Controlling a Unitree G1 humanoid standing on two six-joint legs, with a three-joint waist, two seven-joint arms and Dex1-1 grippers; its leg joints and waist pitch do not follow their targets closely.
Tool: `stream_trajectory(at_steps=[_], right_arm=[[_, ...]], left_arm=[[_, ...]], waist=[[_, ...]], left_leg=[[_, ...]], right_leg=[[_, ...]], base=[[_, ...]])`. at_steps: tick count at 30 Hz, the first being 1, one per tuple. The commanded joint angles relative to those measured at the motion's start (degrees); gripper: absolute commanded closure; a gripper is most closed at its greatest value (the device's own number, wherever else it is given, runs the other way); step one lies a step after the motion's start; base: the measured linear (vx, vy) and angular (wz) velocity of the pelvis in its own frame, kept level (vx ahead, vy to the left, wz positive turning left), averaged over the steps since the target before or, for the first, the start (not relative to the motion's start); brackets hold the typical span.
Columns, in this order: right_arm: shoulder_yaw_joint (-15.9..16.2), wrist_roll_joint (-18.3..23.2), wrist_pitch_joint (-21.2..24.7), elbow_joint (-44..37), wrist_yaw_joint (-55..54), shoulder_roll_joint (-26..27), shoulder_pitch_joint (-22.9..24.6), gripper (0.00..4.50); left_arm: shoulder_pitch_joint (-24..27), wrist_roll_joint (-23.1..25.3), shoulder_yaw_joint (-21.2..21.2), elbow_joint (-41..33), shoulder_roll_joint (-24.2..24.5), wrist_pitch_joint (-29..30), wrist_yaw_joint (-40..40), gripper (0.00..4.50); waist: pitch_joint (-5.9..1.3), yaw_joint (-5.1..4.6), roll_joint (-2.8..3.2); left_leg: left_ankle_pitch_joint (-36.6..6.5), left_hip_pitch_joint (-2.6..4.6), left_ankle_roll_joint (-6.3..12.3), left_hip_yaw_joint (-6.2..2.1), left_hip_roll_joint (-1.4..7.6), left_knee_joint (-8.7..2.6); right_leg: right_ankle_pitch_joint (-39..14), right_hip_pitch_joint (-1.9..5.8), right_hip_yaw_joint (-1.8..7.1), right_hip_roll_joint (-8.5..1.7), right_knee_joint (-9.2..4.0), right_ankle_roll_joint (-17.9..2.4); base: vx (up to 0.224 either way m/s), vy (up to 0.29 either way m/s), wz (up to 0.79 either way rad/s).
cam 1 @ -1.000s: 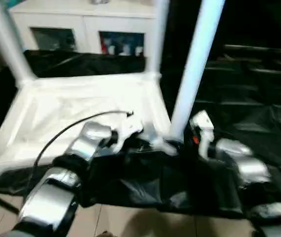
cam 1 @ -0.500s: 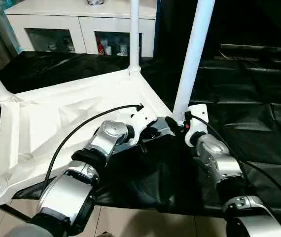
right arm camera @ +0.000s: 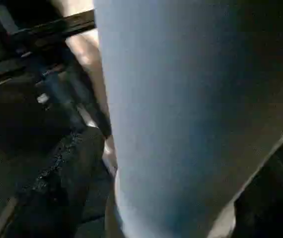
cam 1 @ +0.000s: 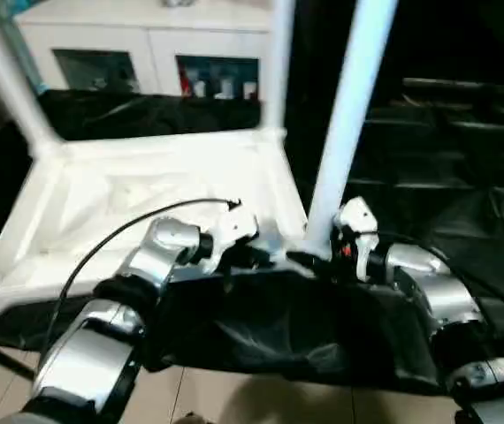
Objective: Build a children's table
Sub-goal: Rotate leg to tighten
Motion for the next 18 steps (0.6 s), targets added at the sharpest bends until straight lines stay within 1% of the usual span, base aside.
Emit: stream_trajectory(at_steps=[1,2,3,4,5,6,7,8,11,12,16,18], right_arm=[[1.6,0.5,0.7,-2.1,3.3,-0.8,0.2,0.70],[1.6,0.5,0.7,-2.1,3.3,-0.8,0.2,0.70],[1.8,0.6,1.0,-2.4,4.5,-1.5,0.4,0.70],[2.1,0.3,1.1,-2.5,5.4,-2.0,0.5,0.70],[2.1,0.3,1.1,-2.5,5.4,-2.0,0.5,0.70],[2.3,0.2,1.1,-2.5,5.9,-2.2,0.5,0.94],[2.5,0.1,1.3,-2.4,6.1,-2.2,0.5,0.94],[2.5,0.1,1.3,-2.4,6.1,-2.2,0.5,1.03],[3.0,0.2,2.0,-2.9,6.6,-2.0,0.6,1.39],[3.5,0.2,2.3,-3.5,6.8,-1.9,1.0,1.46],[3.6,0.4,2.9,-4.1,6.2,-1.5,1.9,1.75],[3.3,0.3,3.2,-4.2,4.9,-0.9,2.5,1.78]], left_arm=[[0.9,-1.6,-0.9,-1.8,-0.3,-0.4,-2.6,4.50],[0.9,-1.6,-0.9,-1.8,-0.3,-0.4,-2.6,4.50],[1.3,-1.6,-0.9,-2.4,0.2,-0.2,-3.7,4.50],[1.7,-1.6,-0.9,-2.9,0.8,-0.2,-4.4,4.50],[1.7,-1.6,-0.9,-2.9,0.8,-0.2,-4.4,4.50],[2.0,-1.7,-0.8,-3.3,1.1,-0.2,-5.0,4.50],[2.2,-1.6,-0.6,-3.8,1.4,-0.1,-5.3,4.50],[2.2,-1.6,-0.6,-3.8,1.4,-0.1,-5.3,4.50],[2.8,-1.9,-0.5,-4.8,1.7,0.3,-5.7,4.50],[2.9,-1.9,-0.5,-4.9,1.6,0.3,-5.3,4.50],[2.6,-1.8,-0.2,-4.3,1.0,0.4,-3.0,4.50],[2.3,-1.8,0.2,-4.0,0.5,0.5,-1.6,4.50]], waist=[[-3.33,0.04,-1.42],[-3.33,0.20,-1.21],[-3.30,0.22,-1.08],[-3.33,0.21,-1.54],[-3.27,0.29,-1.32],[-3.31,0.31,-1.23],[-3.28,0.28,-1.26],[-3.27,0.27,-1.33],[-3.21,0.25,-1.34],[-3.22,0.23,-1.39],[-3.27,0.28,-1.36],[-3.26,0.32,-1.35]], left_leg=[[-11.0,0.60,4.83,-1.75,4.41,-3.99],[-10.7,0.54,4.83,-1.87,4.45,-3.99],[-10.4,0.59,4.68,-1.79,4.41,-3.97],[-10.1,0.52,4.76,-1.74,4.34,-3.91],[-10.0,0.46,4.82,-1.79,4.39,-3.93],[-10.0,0.52,4.65,-1.76,4.37,-3.88],[-10.0,0.53,4.59,-1.77,4.39,-3.90],[-10.0,0.52,4.47,-1.81,4.43,-3.95],[-10.1,0.55,4.24,-1.76,4.32,-3.93],[-9.9,0.48,4.23,-1.79,4.32,-3.94],[-9.5,0.55,4.30,-1.76,4.31,-3.89],[-9.6,0.55,4.21,-1.77,4.30,-3.87]], right_leg=[[-14.1,2.88,3.73,-5.05,-4.14,-11.8],[-13.7,2.98,3.72,-5.16,-3.92,-12.1],[-13.5,2.82,3.72,-5.11,-4.00,-12.1],[-13.4,2.95,3.70,-5.14,-3.97,-12.1],[-13.7,2.92,3.74,-5.26,-3.94,-12.1],[-13.9,2.84,3.74,-5.27,-3.97,-12.0],[-14.0,2.83,3.75,-5.27,-4.02,-12.0],[-14.1,2.85,3.73,-5.22,-3.95,-11.9],[-14.8,2.82,3.73,-5.20,-4.05,-11.7],[-14.7,2.90,3.75,-5.19,-4.02,-11.6],[-13.9,2.85,3.75,-5.11,-3.96,-11.6],[-14.3,2.85,3.73,-5.16,-3.98,-11.5]], base=[[0.000,0.000,0.00],[0.000,0.000,0.00],[0.000,0.000,0.00],[0.000,0.000,0.00],[0.000,0.000,0.00],[0.000,0.000,0.00],[0.000,0.000,0.00],[0.000,0.000,0.00],[0.000,0.000,0.00],[0.000,0.000,0.00],[0.000,0.000,0.00],[0.000,0.000,0.00]])
